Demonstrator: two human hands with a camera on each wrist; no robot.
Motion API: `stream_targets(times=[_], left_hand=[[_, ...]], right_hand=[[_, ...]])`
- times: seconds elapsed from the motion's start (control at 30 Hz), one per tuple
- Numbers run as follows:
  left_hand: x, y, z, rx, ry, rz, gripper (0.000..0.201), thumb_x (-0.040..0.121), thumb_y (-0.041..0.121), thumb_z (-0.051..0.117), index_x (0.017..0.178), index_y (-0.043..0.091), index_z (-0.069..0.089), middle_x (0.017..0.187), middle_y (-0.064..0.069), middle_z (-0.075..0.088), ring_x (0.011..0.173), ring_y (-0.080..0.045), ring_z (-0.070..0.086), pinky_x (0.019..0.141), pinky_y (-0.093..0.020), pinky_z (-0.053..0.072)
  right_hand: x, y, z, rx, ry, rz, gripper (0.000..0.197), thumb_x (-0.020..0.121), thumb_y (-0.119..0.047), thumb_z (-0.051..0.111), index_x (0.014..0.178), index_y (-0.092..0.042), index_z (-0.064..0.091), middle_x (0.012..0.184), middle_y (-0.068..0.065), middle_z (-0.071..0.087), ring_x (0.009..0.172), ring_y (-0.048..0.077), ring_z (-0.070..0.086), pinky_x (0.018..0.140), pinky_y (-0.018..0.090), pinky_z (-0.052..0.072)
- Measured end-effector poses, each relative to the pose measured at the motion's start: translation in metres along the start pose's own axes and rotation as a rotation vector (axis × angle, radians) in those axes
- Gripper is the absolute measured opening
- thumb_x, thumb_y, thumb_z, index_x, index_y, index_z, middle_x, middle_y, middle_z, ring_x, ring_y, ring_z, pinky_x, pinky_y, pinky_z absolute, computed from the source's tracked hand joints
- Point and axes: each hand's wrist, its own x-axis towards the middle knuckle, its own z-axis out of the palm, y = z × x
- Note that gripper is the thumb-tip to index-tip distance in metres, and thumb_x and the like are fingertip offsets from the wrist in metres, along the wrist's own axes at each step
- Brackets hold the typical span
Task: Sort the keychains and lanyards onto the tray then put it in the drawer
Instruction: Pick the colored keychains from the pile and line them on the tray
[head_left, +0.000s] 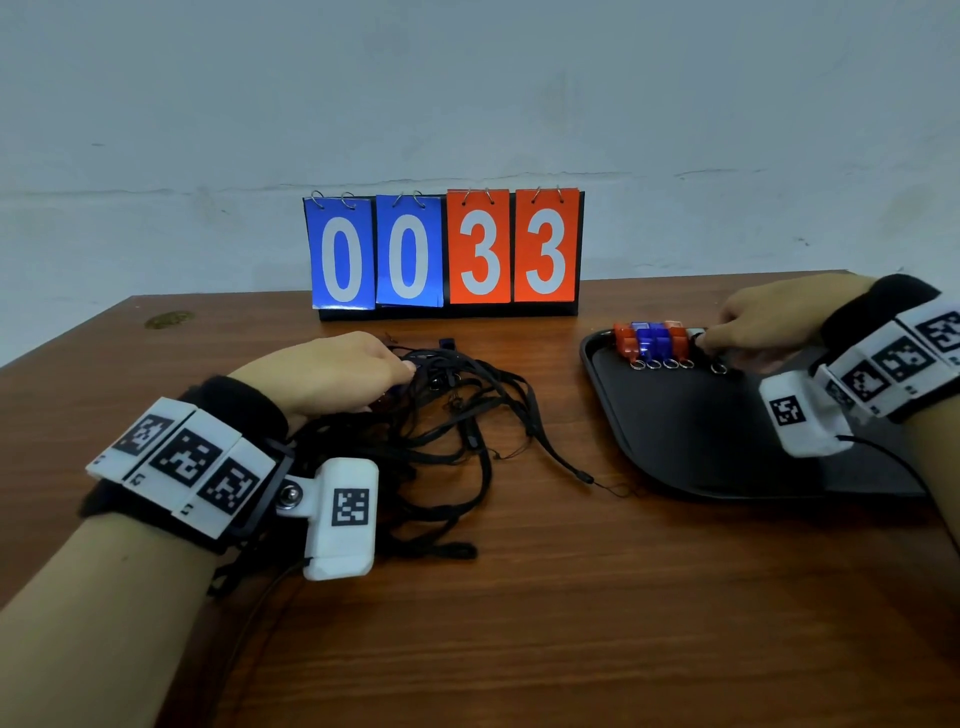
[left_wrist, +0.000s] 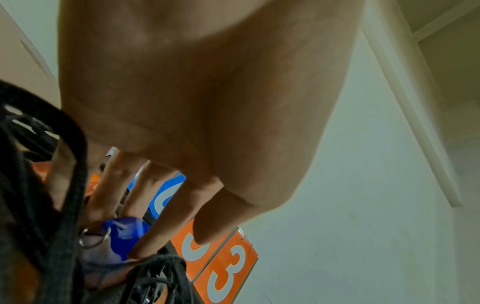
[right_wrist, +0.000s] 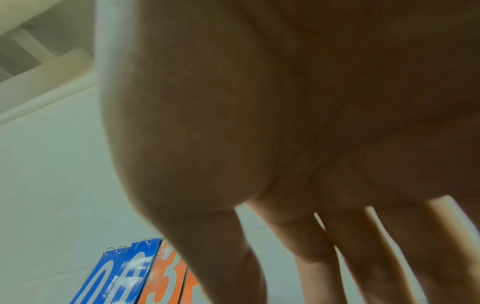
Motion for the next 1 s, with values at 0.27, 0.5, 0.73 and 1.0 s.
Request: stream_targets(times=[0.27,0.5,0.73,1.0], left_hand=[[-0.004,0.002,-0.002,-0.064,0.019,0.031,0.039,0.105,0.044,0.049,0.105,0.018,0.078,0.107,-0.013,0.074,0.091,-0.02,0.071,0.071,-0.028,0.046],[-0.006,0.002,-0.002,-0.061,0.057,0.042,0.027,0.104,0.048,0.049,0.112,0.034,0.071,0.109,-0.007,0.074,0.091,-0.012,0.073,0.079,-0.035,0.052],[-0.011,0.003,-0.001,-0.149,0.137,0.07,0.019,0.099,0.043,0.059,0.097,0.033,0.074,0.107,-0.012,0.075,0.099,-0.033,0.073,0.098,-0.054,0.056],[-0.012,0.004,-0.002,-0.235,0.236,0.106,0.01,0.098,0.028,0.063,0.094,0.028,0.072,0.097,-0.003,0.072,0.094,-0.033,0.073,0.091,-0.054,0.059]], right_hand=[[-0.009,-0.008,0.0,-0.021,-0.012,-0.014,0.041,0.102,-0.033,0.051,0.094,0.003,0.068,0.049,0.004,0.053,0.04,0.018,0.046,0.046,0.024,0.038],[-0.011,-0.008,0.001,-0.031,0.0,-0.029,0.041,0.102,-0.036,0.05,0.099,0.001,0.067,0.049,0.003,0.051,0.037,0.016,0.045,0.045,0.024,0.038],[-0.01,-0.006,0.002,0.024,-0.002,-0.039,0.033,0.102,-0.031,0.051,0.101,-0.001,0.066,0.052,0.004,0.048,0.037,0.015,0.045,0.041,0.024,0.038],[-0.013,-0.007,0.0,-0.018,-0.023,-0.01,0.036,0.103,-0.031,0.051,0.108,0.003,0.063,0.055,0.007,0.047,0.031,0.015,0.039,0.032,0.019,0.032]])
